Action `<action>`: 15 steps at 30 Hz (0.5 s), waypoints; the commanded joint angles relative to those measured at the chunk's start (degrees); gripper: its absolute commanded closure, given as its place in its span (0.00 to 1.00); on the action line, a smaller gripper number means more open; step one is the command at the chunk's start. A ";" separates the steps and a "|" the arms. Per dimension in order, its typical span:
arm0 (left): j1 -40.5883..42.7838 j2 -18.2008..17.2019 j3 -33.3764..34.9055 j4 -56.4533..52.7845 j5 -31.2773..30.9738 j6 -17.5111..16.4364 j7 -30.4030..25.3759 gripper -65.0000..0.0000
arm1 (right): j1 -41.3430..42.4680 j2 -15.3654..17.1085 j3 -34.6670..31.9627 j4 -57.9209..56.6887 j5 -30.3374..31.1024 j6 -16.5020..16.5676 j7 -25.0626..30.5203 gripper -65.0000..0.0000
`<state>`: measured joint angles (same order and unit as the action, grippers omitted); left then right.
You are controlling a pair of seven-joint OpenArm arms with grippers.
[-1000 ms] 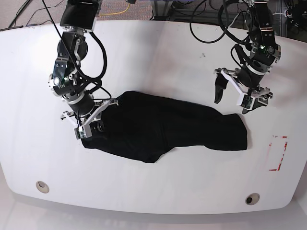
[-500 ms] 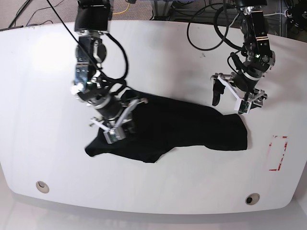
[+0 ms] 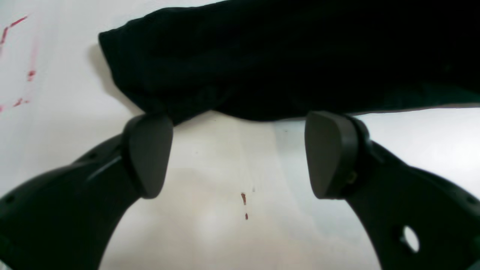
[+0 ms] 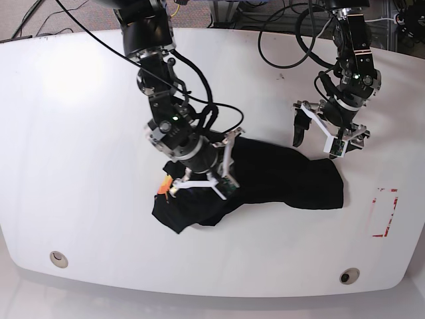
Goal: Layout the t-shirt on the table in an organized manner, then fold the t-shirt properly
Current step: 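Drag the held fabric across the shirt toward the left gripper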
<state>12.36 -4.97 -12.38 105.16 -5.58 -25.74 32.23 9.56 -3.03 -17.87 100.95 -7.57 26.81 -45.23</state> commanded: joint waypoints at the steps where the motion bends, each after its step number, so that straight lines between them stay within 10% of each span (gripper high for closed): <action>1: 0.44 -0.20 -0.57 2.06 -0.60 -0.12 -0.90 0.19 | 2.46 -0.33 -2.45 -0.25 0.68 -0.21 1.68 0.96; 15: 2.61 0.04 -2.30 2.99 -0.93 0.01 -0.66 0.17 | 0.18 3.35 -10.53 1.60 2.50 -0.39 3.15 0.41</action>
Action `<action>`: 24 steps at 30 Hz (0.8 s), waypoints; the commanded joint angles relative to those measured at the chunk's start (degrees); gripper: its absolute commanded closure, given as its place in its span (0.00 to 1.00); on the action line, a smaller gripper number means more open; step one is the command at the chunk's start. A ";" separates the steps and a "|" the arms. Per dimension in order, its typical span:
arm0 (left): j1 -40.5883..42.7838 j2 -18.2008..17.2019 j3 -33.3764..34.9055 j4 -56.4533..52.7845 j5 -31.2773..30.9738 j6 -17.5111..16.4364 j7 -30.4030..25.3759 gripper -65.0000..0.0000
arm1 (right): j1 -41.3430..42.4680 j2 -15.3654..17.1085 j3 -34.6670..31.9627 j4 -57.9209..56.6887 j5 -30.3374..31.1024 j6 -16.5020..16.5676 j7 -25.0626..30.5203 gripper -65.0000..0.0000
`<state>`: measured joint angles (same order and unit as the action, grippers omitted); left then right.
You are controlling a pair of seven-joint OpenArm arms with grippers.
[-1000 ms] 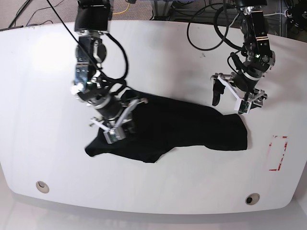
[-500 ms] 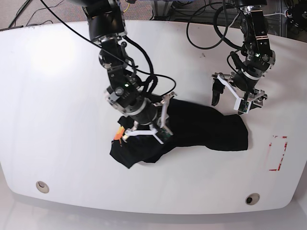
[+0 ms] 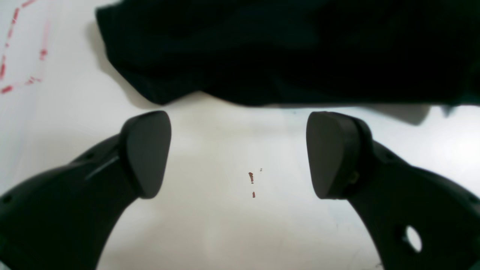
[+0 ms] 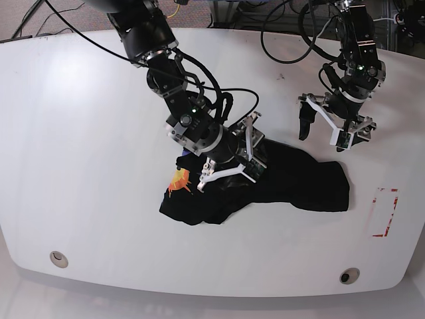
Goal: Layout the t-shirt on the table in an organized manner, then fold the t-shirt properly
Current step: 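Drag the held fabric across the shirt toward the left gripper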
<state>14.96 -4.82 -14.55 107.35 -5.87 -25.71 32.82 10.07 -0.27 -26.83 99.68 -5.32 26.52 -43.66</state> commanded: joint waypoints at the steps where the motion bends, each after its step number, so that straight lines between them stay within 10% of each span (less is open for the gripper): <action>1: 0.16 -0.12 -0.37 0.88 -0.64 0.05 -1.23 0.16 | -1.04 1.05 -1.92 3.63 0.17 -0.15 1.59 0.40; 24: -0.43 0.21 -0.15 0.13 -0.80 0.36 -1.00 0.16 | -8.18 14.15 2.55 7.58 -1.74 -1.03 4.46 0.40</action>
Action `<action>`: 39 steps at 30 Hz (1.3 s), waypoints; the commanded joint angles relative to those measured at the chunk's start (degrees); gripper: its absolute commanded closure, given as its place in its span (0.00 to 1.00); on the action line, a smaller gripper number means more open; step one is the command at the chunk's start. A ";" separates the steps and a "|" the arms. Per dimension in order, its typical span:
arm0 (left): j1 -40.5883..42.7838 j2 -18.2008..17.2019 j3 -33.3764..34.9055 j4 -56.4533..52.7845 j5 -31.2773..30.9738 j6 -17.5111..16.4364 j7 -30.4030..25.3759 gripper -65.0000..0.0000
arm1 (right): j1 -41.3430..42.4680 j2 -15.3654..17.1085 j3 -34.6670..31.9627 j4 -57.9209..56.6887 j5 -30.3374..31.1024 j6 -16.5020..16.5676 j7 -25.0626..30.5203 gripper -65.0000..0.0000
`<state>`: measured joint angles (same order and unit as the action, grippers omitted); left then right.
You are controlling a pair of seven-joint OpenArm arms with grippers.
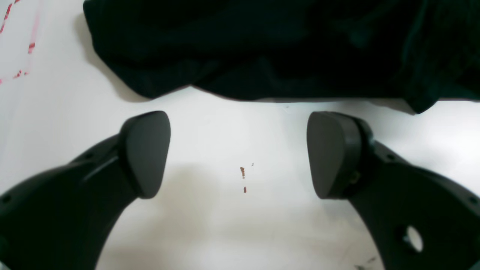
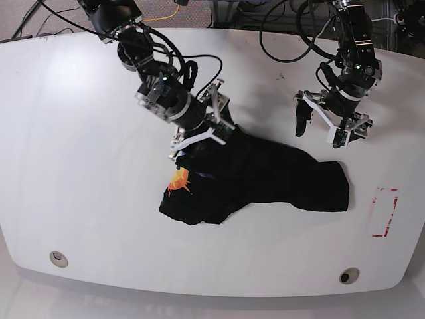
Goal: Layout the t-shirt on the table in an organized manner, then fold the t-shirt properly
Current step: 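Drag the held fabric across the shirt toward the left gripper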
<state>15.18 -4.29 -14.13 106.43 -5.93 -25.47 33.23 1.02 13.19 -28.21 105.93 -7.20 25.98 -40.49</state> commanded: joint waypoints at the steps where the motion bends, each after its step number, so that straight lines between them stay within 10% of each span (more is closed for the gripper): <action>1: -0.66 -0.31 -0.58 1.00 -0.78 0.15 -1.43 0.16 | 0.90 0.50 5.40 1.30 0.15 -0.53 1.26 0.40; 13: -0.98 -0.31 -2.88 0.81 -1.01 -0.25 -1.13 0.18 | 1.26 -7.06 16.00 2.56 0.02 -0.70 1.12 0.38; 23: -0.89 -0.25 -2.37 -0.06 -1.42 -0.44 -2.10 0.46 | 0.58 -10.11 14.76 1.83 -0.30 -0.69 4.23 0.54; 31: -0.18 -0.13 -1.40 0.52 -1.66 -1.50 -1.88 0.26 | 0.34 -11.19 14.67 0.20 0.43 -0.73 6.33 0.96; 39: -0.33 -0.16 -1.06 0.40 -0.92 -0.29 -0.14 0.14 | 1.09 -14.34 12.79 -0.63 2.31 -0.07 3.99 0.81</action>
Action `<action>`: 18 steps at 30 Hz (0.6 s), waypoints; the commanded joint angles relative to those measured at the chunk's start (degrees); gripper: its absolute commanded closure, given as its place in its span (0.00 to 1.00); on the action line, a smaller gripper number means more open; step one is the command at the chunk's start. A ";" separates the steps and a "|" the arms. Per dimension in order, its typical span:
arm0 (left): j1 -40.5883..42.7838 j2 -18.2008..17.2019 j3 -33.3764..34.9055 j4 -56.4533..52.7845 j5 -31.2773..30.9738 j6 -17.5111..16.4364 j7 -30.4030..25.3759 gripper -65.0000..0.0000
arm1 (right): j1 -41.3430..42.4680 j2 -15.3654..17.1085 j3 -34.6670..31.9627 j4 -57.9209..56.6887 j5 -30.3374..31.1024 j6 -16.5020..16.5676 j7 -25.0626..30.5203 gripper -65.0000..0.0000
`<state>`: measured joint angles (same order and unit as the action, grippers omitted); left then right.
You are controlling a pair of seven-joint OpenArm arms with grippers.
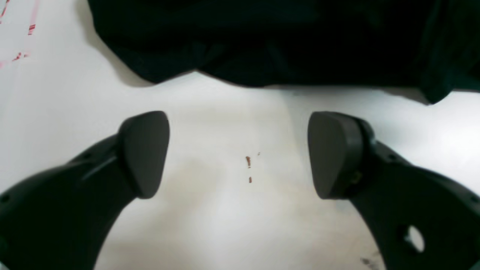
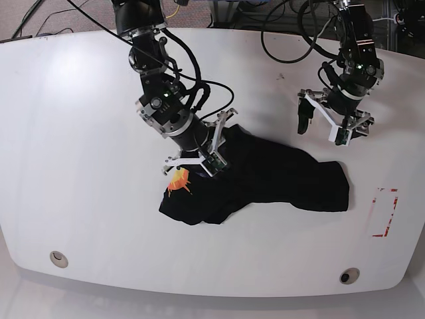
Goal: Layout the t-shirt on the table in an organized manner, then fold the t-shirt properly
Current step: 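Drag the held fabric across the shirt toward the left gripper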
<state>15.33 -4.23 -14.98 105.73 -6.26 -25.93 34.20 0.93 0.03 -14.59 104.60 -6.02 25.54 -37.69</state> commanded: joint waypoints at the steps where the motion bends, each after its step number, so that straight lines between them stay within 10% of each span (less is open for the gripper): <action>1: -0.56 -0.22 -0.25 1.09 -0.56 0.14 -1.02 0.14 | 1.23 -1.32 -1.19 0.53 1.35 0.41 1.12 0.75; 12: 0.08 -0.35 -0.17 1.19 -0.88 0.22 -0.62 0.10 | 0.57 -2.26 -0.65 1.32 4.06 0.91 1.34 0.18; 18: 0.26 -0.76 0.05 1.06 -0.92 0.23 -0.41 0.11 | -0.29 -1.65 -1.59 0.06 2.90 1.10 1.44 0.17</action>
<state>15.86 -4.38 -14.98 105.75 -6.48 -25.71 34.92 0.30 -1.58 -15.46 104.53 -2.79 26.55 -37.71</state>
